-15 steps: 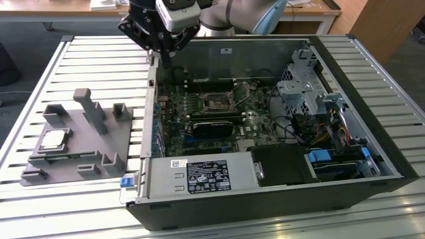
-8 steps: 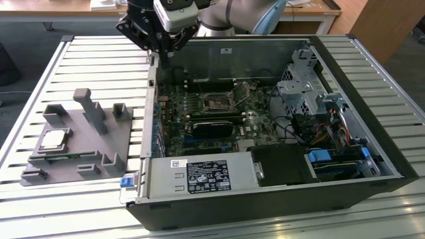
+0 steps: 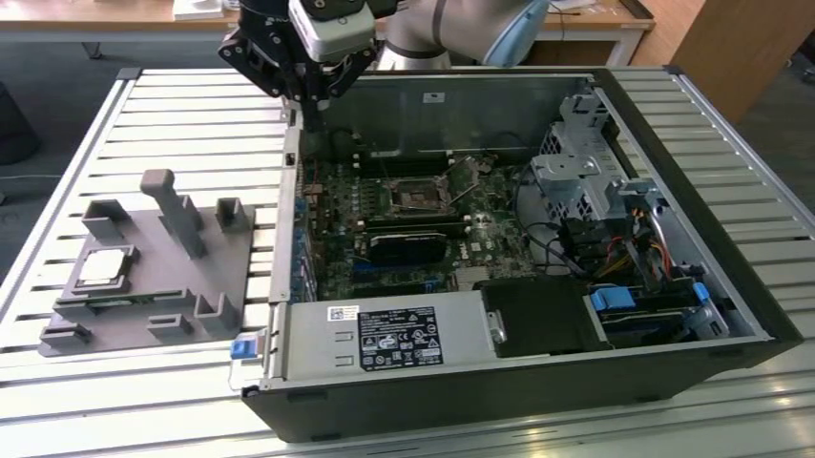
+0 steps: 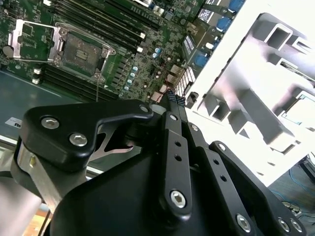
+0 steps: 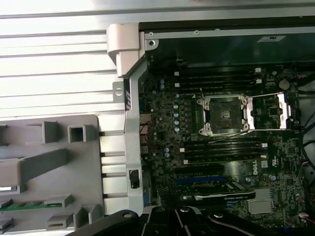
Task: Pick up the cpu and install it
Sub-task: 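Reach for the cpu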
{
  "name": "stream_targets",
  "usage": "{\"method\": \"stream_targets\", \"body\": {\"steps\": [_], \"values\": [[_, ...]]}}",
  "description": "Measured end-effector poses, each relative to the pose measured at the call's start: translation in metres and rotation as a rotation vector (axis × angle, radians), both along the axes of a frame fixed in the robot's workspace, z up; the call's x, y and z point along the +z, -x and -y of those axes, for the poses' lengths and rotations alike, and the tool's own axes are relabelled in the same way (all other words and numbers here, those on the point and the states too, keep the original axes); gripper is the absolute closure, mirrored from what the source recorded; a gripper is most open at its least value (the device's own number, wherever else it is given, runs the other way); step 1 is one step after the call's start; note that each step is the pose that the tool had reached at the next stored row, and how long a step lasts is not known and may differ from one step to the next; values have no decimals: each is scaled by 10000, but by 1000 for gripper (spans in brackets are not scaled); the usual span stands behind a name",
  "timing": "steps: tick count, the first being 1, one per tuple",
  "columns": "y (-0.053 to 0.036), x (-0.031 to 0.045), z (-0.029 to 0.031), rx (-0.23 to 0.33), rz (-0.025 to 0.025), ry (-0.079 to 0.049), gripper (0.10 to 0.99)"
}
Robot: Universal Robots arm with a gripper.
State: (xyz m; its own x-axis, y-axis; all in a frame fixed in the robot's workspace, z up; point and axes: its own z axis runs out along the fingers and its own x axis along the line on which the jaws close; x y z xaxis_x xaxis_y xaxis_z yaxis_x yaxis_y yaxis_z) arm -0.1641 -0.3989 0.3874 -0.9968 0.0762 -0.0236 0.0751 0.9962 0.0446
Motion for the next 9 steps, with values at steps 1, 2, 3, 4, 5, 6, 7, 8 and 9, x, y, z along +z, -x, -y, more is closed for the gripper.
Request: {"method": "stream_targets", "body": {"steps": [1,2,3,4,5,6,7,8,9], "values": [[3,-1,0,0,1,0,980],[7,-1,0,0,1,-1,980],[10,-2,0,-1,0,0,980],[14,-2,0,-1,1,-1,980],[18,-3,0,-1,1,-1,980],[22,-3,0,-1,1,-1,980],[26,-4,0,-1,0,0,980],[31,-4,0,-1,0,1,980],[36,-5,0,-1,1,-1,980]]}}
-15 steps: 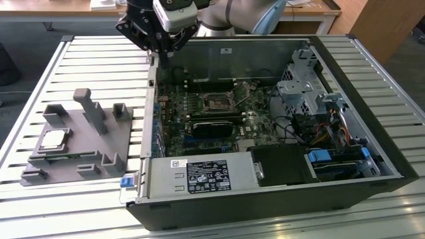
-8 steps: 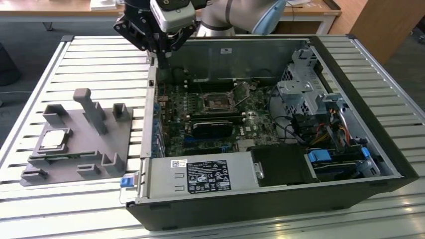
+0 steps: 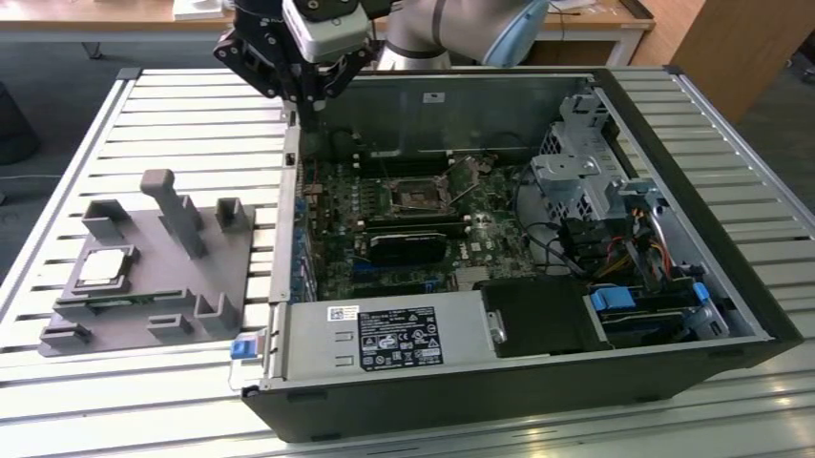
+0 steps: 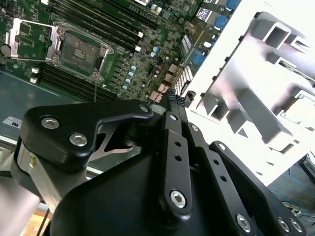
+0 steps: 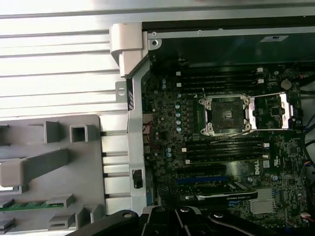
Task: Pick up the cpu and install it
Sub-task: 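Reach for the cpu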
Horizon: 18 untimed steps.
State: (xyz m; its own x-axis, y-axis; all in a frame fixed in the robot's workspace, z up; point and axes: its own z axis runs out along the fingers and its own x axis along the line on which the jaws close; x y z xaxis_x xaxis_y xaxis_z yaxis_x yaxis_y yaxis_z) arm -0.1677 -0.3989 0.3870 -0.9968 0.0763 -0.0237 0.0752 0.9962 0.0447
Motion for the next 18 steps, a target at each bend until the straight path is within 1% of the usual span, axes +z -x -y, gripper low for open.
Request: {"method": "stream_targets", "body": {"steps": [18], "values": [[75,-9,0,1,0,0,980]]}}
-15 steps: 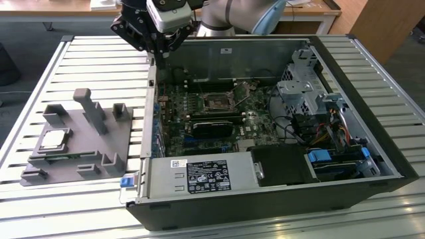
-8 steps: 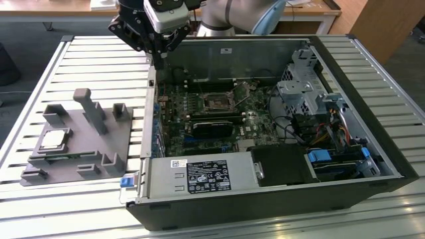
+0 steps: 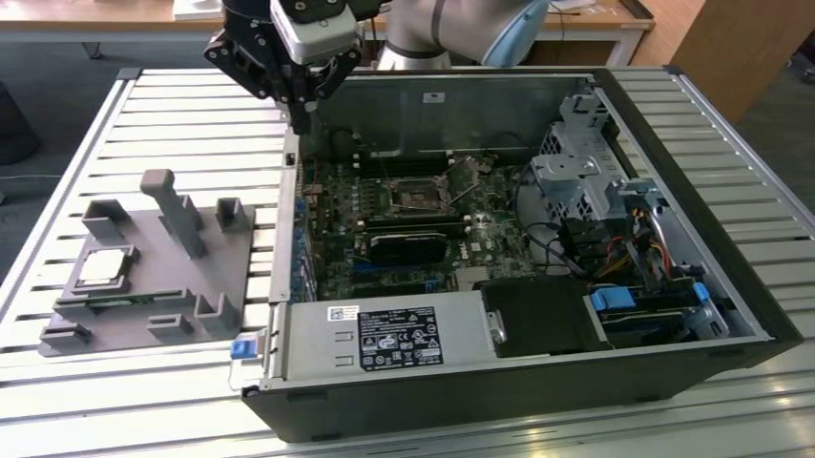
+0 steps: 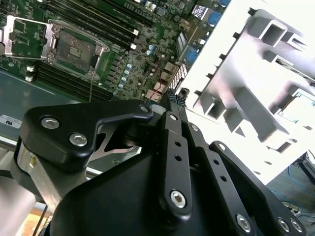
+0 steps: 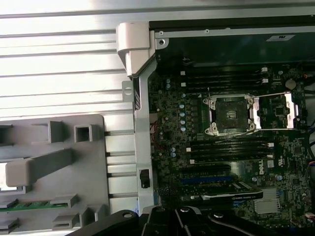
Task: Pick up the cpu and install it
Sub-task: 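Reach for the cpu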
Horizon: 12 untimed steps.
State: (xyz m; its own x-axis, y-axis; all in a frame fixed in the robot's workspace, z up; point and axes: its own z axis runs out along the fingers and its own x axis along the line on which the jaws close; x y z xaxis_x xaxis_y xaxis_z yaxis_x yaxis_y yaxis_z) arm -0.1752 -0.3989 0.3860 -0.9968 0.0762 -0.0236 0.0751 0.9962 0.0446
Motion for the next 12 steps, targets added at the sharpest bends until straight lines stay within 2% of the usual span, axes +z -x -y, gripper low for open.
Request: {"method": "stream_targets", "body": {"steps": [12], "values": [[46,-7,0,0,0,0,980]]}}
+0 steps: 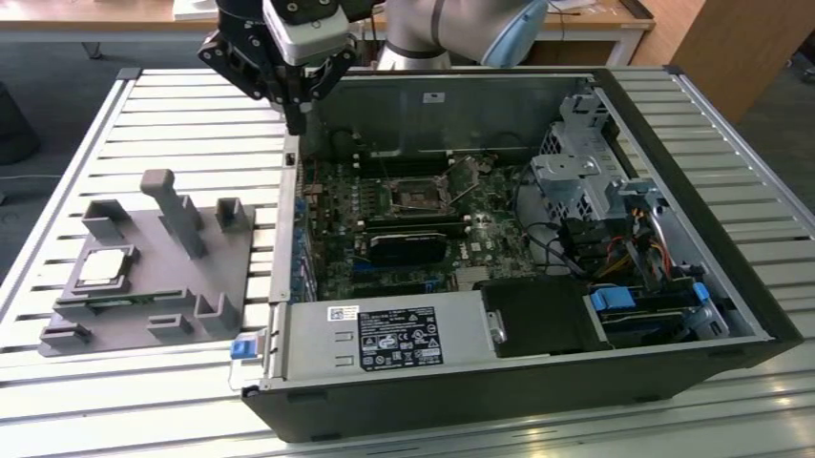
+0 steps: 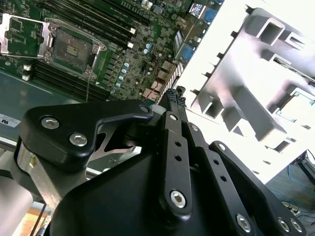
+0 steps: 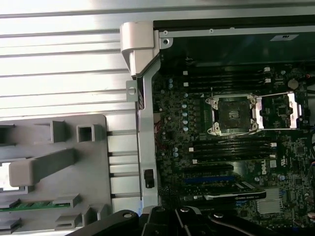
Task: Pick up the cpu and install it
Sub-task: 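Reach for the cpu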
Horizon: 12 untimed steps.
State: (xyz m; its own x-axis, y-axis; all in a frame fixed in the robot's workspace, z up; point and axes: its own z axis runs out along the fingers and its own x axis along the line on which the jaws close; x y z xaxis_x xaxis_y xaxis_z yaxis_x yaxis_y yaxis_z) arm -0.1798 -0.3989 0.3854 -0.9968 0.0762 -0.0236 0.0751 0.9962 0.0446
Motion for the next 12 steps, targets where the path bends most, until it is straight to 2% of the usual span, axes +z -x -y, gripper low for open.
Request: {"method": "stream_targets", "body": {"steps": [12], "values": [[47,-6,0,0,1,0,980]]}}
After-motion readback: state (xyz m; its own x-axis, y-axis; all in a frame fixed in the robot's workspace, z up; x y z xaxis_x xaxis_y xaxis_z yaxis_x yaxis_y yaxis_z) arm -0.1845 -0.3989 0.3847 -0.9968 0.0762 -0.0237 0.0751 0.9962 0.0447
